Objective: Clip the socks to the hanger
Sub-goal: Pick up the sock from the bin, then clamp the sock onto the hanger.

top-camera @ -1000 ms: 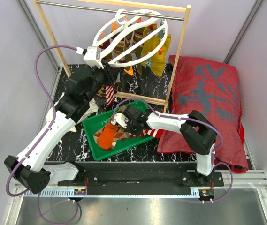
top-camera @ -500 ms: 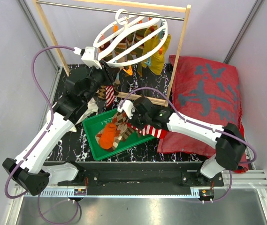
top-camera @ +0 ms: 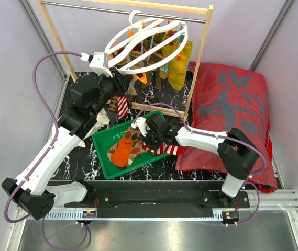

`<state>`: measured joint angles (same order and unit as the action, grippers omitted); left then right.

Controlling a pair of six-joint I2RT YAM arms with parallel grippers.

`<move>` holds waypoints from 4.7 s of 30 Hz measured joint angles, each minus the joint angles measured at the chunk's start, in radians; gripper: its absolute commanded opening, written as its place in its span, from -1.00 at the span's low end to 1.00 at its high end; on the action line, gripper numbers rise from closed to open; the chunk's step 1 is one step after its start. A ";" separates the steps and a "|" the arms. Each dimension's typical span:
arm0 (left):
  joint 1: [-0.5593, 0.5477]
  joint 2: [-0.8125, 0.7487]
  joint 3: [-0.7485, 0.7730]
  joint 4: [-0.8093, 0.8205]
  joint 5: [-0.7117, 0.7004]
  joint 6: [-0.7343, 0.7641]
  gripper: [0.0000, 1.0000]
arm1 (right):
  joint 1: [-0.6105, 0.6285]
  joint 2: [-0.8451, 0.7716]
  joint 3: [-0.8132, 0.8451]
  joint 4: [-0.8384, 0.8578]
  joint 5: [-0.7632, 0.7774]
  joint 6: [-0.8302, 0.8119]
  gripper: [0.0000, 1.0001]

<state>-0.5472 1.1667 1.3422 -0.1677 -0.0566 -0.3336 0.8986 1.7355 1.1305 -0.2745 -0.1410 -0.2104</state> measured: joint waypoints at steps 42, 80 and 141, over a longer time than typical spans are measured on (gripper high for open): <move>0.000 0.000 0.000 -0.003 0.024 -0.005 -1.00 | -0.040 -0.180 -0.009 0.000 0.037 0.032 -1.00; 0.000 -0.017 -0.061 0.120 0.135 -0.117 -1.00 | -0.070 -0.290 0.204 0.346 0.044 0.029 -1.00; 0.000 -0.021 -0.093 0.184 0.079 -0.013 -1.00 | -0.088 -0.336 0.177 0.337 -0.011 0.127 -1.00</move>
<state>-0.5472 1.1458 1.2495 0.0162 0.0219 -0.3462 0.8104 1.3998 1.3075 0.0624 -0.1520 -0.0837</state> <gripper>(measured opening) 0.273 0.007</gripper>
